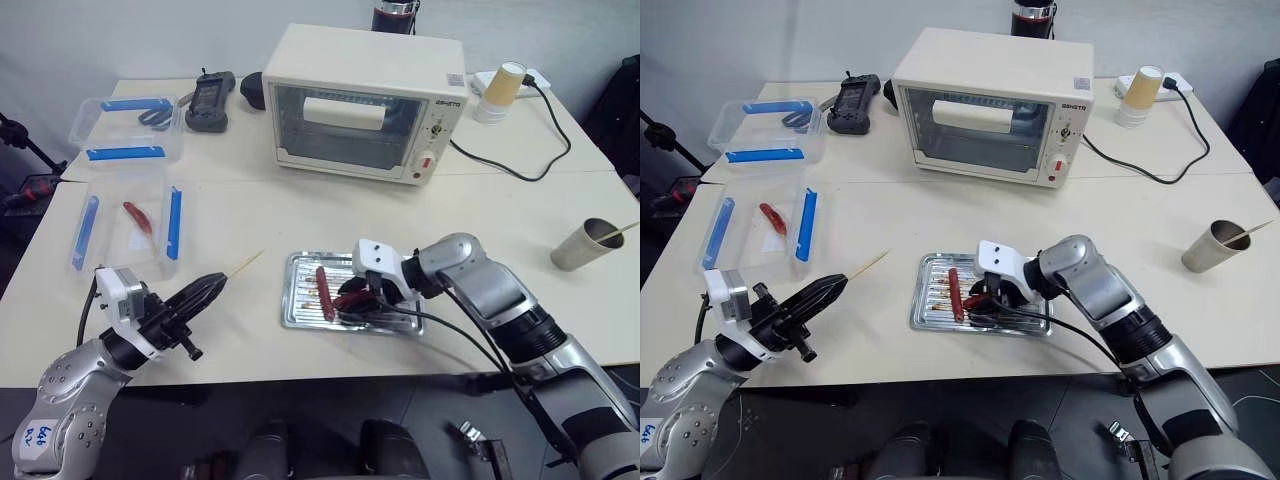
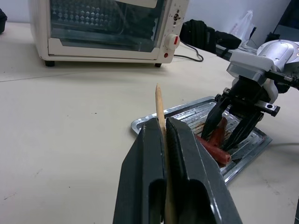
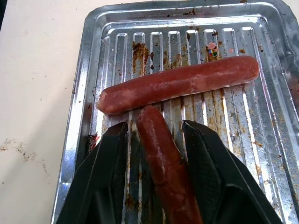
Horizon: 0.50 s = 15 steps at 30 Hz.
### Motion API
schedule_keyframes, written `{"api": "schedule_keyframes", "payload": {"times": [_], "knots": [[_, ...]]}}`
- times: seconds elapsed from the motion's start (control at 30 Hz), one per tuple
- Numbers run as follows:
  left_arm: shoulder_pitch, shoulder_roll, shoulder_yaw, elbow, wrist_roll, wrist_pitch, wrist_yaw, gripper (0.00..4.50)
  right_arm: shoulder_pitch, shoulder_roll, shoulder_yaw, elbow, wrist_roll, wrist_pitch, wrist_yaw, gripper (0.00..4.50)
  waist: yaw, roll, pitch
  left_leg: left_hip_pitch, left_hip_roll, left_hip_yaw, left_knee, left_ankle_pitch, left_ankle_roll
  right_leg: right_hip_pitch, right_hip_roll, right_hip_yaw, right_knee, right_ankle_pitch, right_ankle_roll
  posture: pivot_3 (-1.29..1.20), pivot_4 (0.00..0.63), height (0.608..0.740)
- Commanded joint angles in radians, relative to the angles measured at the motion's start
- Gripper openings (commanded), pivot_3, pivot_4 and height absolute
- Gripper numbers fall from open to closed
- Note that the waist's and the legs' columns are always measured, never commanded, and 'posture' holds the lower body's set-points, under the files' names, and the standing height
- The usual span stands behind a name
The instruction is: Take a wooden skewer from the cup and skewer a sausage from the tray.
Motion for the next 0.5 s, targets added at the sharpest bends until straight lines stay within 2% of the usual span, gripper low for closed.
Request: {"api": "schedule_keyframes", "payload": {"times": [0.03,0.1,0.5], "knots": [[-0.007,0.009,0.003,-0.014,0.002,-0.012,-0.008,0.0,-0.014,0.01,-0.01,-0.01,-0.016,-0.038,0.002,1.0,0.0,0.0,0.0,0.0,0.0,0.0,0.0,0.0,0.0,0.0,0.0,0.0,0.0,0.0,0.0,0.0,0.15,0.74],[-0.009,0.013,0.0,-0.013,0.003,-0.01,-0.013,0.0,-0.013,0.011,-0.014,-0.009,-0.019,-0.045,0.005,0.38,0.0,0.0,0.0,0.0,0.0,0.0,0.0,0.0,0.0,0.0,0.0,0.0,0.0,0.0,0.0,0.0,0.15,0.74],[-0.028,0.05,-0.046,-0.005,0.023,-0.007,-0.07,0.0,-0.004,-0.042,-0.066,-0.056,0.016,-0.049,0.069,0.38,0.0,0.0,0.0,0.0,0.0,0.0,0.0,0.0,0.0,0.0,0.0,0.0,0.0,0.0,0.0,0.0,0.15,0.74]]}}
